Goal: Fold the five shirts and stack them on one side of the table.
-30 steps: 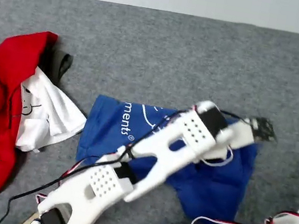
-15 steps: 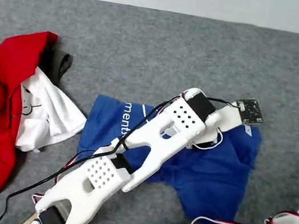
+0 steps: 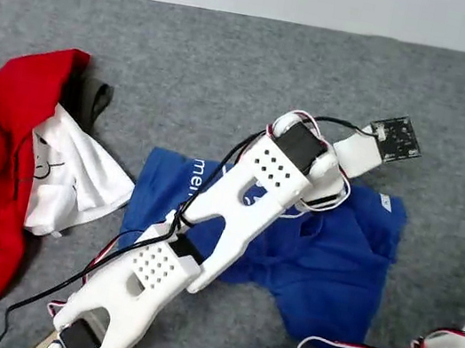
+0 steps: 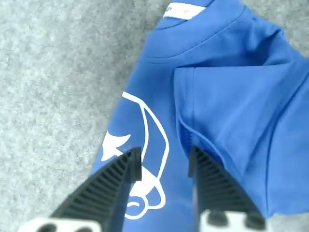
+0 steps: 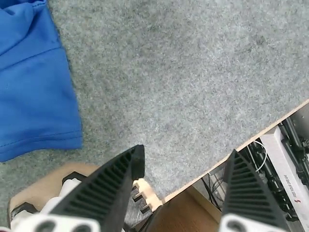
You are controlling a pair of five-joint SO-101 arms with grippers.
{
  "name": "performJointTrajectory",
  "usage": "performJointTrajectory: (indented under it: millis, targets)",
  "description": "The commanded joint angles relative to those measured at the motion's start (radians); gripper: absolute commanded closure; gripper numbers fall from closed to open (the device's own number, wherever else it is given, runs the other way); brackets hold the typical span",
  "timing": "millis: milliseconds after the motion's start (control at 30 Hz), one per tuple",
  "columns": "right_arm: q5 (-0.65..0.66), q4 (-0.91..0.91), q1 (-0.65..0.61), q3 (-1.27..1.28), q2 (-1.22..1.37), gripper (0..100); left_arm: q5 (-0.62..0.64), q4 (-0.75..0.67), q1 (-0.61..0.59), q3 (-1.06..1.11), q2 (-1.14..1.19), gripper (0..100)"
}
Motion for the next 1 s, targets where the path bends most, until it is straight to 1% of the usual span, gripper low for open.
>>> performJointTrajectory:
  millis: [0,133,267,367,500,700,867,900,967]
  targets:
    - [0.0,0.021,0.005,-0.003,0.012,72.5,0.028,0.028,0.066,0.001,-0.015,88]
    - [0.0,0.021,0.005,-0.003,0.012,72.5,0.029,0.028,0.126,0.073,-0.015,96]
    - [0.0,0.021,0.005,-0.003,0.012,72.5,0.029,0.026,0.126,0.197,-0.006,98]
    - [0.0,0.019,0.005,-0.003,0.012,72.5,0.029,0.026,0.081,0.295,-0.008,98]
    - [0.0,0.012,0.005,-0.003,0.012,72.5,0.028,0.025,0.028,0.358,-0.006,98]
    - [0.0,0.012,-0.007,0.026,0.012,72.5,0.028,0.025,0.038,0.401,-0.012,98]
    - [-0.002,0.01,-0.016,0.026,0.005,72.5,0.029,0.026,0.058,0.358,-0.068,98]
    - [-0.002,0.01,-0.016,0.026,0.005,72.5,0.029,0.026,0.066,0.357,-0.092,97]
    - [-0.002,0.013,-0.016,0.026,0.004,72.5,0.029,0.026,0.078,0.363,-0.146,93]
